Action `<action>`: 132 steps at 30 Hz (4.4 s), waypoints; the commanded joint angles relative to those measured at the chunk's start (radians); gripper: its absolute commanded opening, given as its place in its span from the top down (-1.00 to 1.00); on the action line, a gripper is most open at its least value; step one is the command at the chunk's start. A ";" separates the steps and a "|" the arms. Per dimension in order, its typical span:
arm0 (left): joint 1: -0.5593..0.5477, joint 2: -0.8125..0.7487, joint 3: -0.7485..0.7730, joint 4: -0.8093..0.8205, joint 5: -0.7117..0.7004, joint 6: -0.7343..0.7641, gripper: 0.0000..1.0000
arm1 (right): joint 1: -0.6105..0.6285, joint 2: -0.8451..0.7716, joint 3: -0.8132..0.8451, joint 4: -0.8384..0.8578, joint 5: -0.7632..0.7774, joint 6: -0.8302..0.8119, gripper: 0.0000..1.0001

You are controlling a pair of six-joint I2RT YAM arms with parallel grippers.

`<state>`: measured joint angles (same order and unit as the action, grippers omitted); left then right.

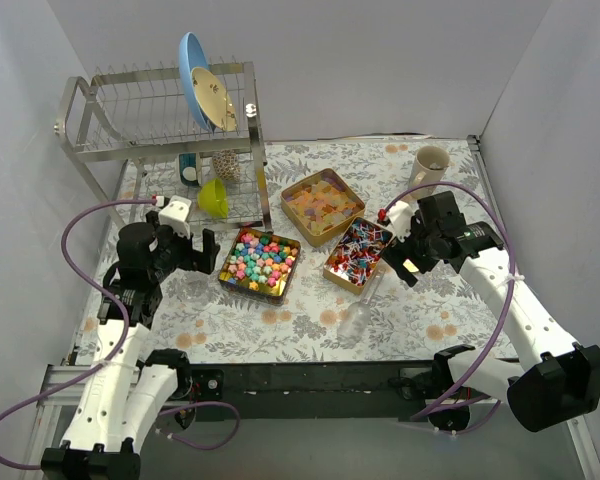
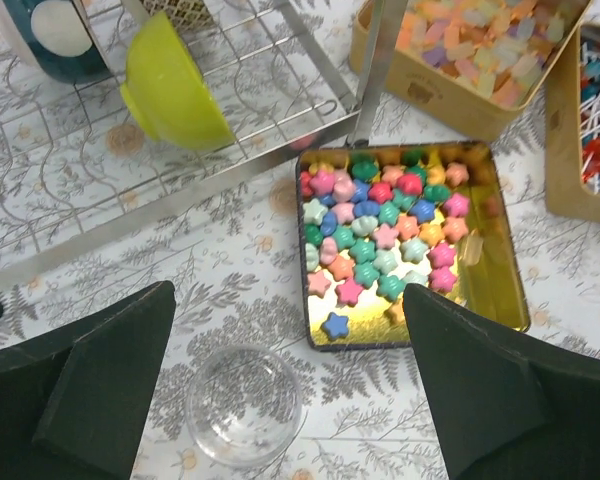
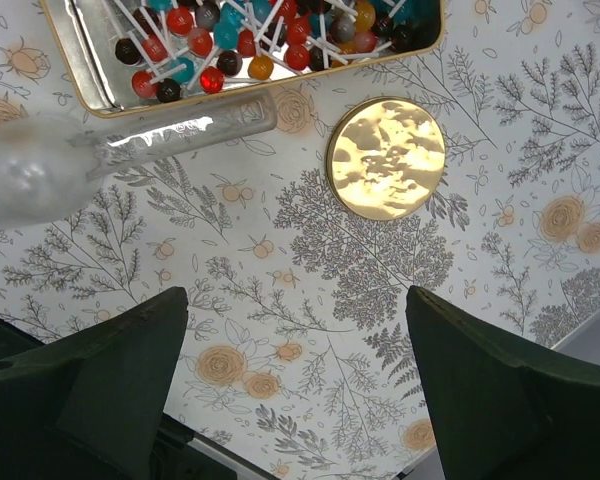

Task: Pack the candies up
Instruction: Move the packing bottle to the center of the board, then pick up the spatula from the center of the board.

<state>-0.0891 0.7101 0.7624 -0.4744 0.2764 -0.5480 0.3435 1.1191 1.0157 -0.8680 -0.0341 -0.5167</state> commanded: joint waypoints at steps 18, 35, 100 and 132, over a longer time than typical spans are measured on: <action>0.087 0.356 0.051 -0.207 -0.209 0.368 -0.79 | 0.003 0.007 0.034 -0.054 -0.197 -0.106 -0.96; 0.170 0.447 -0.031 -0.280 -0.103 0.542 -0.56 | 0.003 -0.004 0.006 -0.045 -0.213 -0.117 -0.93; -0.166 0.390 0.551 -0.480 -0.026 0.152 -0.93 | 0.161 0.183 -0.213 0.018 -0.294 -1.052 -0.14; -0.178 0.404 0.473 -0.394 0.118 0.154 -0.86 | 0.161 0.228 -0.316 0.103 -0.205 -1.039 0.96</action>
<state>-0.2527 1.1114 1.2514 -0.9115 0.3019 -0.4004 0.5098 1.3792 0.7200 -0.7055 -0.2607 -1.5734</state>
